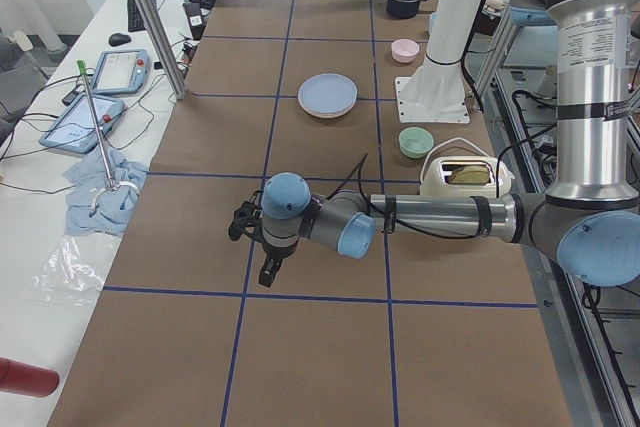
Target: Stack three plates with pink and blue
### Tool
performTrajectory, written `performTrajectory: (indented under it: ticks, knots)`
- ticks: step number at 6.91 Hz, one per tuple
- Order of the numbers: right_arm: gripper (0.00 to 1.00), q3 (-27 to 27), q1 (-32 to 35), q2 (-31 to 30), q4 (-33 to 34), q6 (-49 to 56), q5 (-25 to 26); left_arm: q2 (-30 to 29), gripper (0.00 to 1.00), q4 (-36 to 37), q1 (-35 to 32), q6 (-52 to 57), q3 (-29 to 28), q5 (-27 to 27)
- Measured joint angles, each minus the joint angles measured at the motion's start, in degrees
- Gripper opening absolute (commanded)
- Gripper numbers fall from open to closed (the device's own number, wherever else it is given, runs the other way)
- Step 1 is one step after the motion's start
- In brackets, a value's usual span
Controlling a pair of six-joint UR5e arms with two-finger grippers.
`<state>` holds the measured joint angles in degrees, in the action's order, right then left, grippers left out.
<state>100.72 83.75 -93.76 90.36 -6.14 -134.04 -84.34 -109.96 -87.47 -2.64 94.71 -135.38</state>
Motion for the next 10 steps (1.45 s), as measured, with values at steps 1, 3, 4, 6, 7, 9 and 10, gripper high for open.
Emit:
performTrajectory:
  ticks: [1, 3, 4, 6, 7, 9, 10]
  knots:
    - [1.0, -0.23, 0.08, -0.34, 0.1, -0.26, -0.13, -0.09, 0.99, -0.2, -0.69, -0.3, 0.09, -0.12]
    - [1.0, -0.4, 0.39, -0.85, 0.14, -0.33, -0.32, 0.26, 0.99, -0.7, -1.06, -0.45, 0.37, -0.01]
    - [1.0, -0.43, 0.54, -1.02, 0.11, -0.12, -0.35, 0.62, 0.99, -0.81, -1.07, -0.47, 0.52, 0.17]
    - [1.0, -0.41, 0.7, -1.6, -0.17, 0.22, 0.05, 0.07, 0.99, -0.8, -1.05, -0.45, 0.49, -0.06]
    - [1.0, -0.41, 0.74, -1.77, -0.23, 0.23, 0.26, -0.08, 0.99, -0.79, -1.06, -0.42, 0.6, -0.17]
    - [1.0, -0.59, 1.05, -1.85, -0.27, 0.1, 0.23, 0.14, 0.99, -0.73, -1.06, -0.36, 0.64, -0.23]
    - [1.0, -0.84, 1.26, -1.82, -0.27, -0.18, 0.06, 0.32, 0.99, -0.68, -1.06, -0.36, 0.53, -0.24]
